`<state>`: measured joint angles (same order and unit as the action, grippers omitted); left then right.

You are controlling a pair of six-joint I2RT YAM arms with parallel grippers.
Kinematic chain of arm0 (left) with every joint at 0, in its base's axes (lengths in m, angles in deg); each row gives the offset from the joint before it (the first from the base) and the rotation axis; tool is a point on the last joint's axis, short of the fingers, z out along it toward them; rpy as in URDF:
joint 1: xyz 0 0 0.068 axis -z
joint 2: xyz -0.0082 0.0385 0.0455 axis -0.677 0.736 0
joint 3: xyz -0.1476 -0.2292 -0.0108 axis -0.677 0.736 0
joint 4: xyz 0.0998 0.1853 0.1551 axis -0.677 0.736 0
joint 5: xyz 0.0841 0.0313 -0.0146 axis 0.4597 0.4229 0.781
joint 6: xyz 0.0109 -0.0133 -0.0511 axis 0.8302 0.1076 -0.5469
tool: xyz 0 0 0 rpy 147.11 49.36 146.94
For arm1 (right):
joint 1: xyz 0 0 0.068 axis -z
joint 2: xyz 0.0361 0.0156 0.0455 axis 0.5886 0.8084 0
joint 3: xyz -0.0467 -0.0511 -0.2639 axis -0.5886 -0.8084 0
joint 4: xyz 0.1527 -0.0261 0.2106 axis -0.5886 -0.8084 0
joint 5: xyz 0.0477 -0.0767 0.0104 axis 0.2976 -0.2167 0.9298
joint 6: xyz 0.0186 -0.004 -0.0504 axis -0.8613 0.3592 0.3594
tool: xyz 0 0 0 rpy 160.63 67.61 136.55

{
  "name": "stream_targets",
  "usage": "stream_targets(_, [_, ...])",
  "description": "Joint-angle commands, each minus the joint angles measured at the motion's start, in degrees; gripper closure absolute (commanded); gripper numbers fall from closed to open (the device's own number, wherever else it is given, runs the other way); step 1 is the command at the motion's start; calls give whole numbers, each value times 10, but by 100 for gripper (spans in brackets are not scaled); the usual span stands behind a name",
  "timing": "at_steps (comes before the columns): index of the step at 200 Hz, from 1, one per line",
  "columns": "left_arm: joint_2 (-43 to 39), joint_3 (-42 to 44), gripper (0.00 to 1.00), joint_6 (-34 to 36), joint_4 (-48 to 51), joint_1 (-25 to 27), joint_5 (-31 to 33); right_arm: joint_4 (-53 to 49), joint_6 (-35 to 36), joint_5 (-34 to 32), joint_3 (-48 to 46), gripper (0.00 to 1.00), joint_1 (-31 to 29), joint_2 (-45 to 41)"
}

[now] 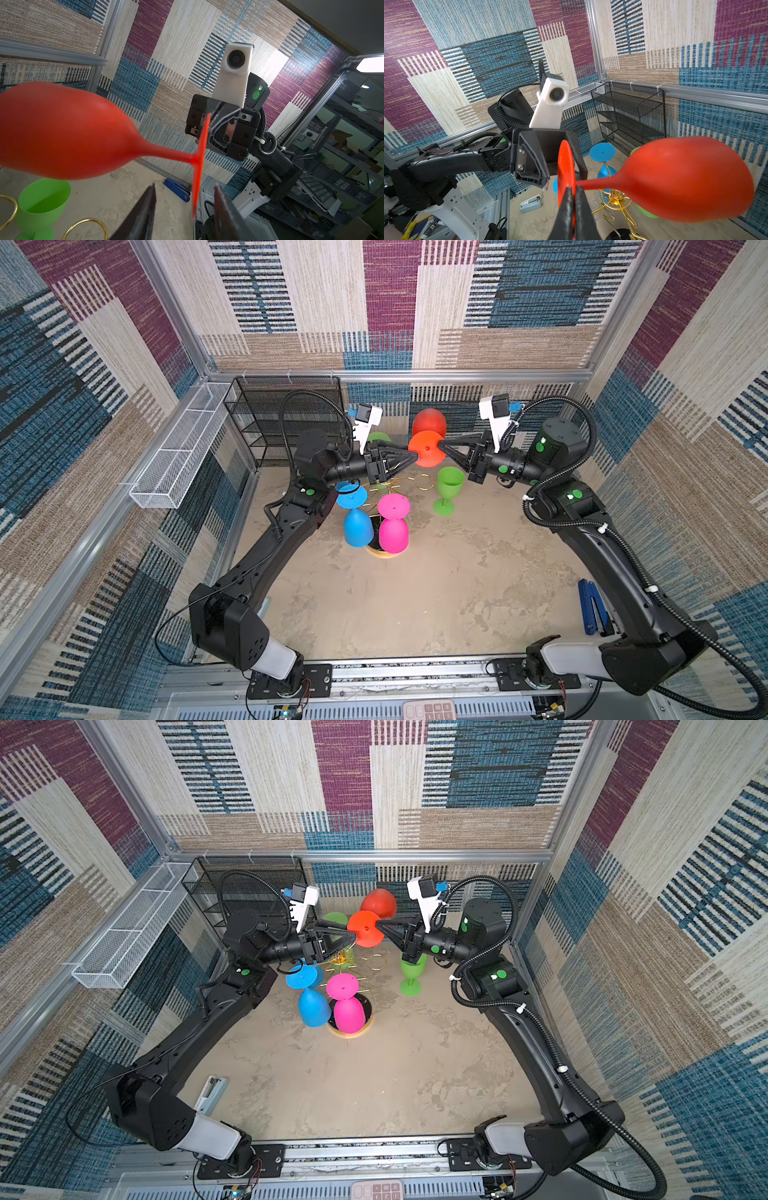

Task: Take the wine glass off the wine glass rack
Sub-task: 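Bring the red glass toward the left gripper while the left gripper reaches to grasp it, then open and draw back the right gripper while the left holds the red glass foot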

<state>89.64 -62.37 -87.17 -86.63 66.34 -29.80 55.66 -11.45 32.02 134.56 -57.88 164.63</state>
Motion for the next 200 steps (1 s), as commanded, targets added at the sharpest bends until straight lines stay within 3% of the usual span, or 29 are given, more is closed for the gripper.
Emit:
stream_targets(1, [7, -5, 56, -35, -56, 1, 0, 25, 1, 4, 0, 100, -7, 4])
stream_targets(85, [15, -5, 100, -80, -107, 3, -11, 25, -4, -10, -1, 100, -17, 16])
stream_targets(109, [13, -4, 100, -97, -137, 4, -8, 25, -3, -8, -2, 93, -17, 13])
stream_targets(120, [12, -4, 100, -106, -143, 3, -4, 25, 0, -8, -5, 83, -16, 10])
stream_targets(140, [9, -11, 100, -124, -129, 3, 12, 13, 22, -42, -12, 48, -17, -9])
stream_targets(156, [9, -25, 100, -135, -85, 1, 23, 17, 49, -97, -34, 28, -17, -39])
stream_targets(175, [9, -38, 100, -154, -65, 1, 32, 47, 91, -150, -81, 13, -17, -82])
stream_targets(200, [11, -49, 100, -177, -57, 0, 32, 102, 160, -200, -158, 1, -17, -130])
